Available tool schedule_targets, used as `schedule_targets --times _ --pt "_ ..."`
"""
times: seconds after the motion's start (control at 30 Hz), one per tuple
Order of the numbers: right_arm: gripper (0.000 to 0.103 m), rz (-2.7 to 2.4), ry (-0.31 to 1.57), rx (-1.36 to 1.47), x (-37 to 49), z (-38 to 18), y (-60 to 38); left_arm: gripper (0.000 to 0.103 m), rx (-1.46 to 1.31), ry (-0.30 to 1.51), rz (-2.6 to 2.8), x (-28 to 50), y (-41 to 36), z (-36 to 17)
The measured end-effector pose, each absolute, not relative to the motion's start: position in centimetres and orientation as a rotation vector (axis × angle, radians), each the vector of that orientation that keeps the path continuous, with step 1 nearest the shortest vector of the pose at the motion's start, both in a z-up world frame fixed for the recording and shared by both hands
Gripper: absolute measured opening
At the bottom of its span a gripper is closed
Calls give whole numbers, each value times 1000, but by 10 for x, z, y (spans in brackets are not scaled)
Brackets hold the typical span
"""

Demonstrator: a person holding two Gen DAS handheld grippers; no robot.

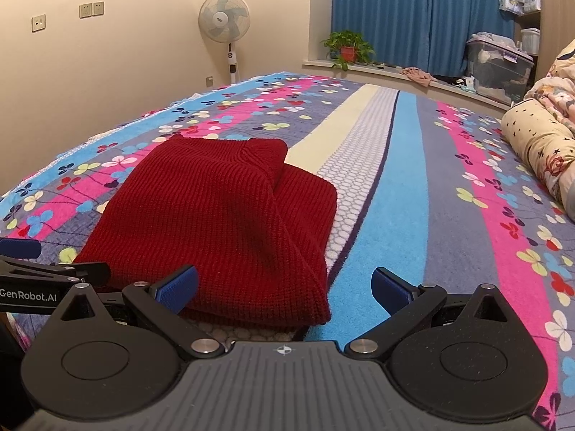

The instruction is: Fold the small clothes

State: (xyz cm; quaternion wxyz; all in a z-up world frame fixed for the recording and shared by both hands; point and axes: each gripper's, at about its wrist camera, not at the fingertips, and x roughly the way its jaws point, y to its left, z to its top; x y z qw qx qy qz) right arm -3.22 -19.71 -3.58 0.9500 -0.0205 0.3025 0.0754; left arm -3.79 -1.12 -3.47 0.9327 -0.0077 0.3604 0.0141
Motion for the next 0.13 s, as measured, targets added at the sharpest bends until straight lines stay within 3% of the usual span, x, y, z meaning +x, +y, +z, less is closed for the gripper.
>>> schedule_targets --times 0.13 --pt "102 160 614 -48 -32 -36 -197 103 -12 737 33 -38 -12 -35"
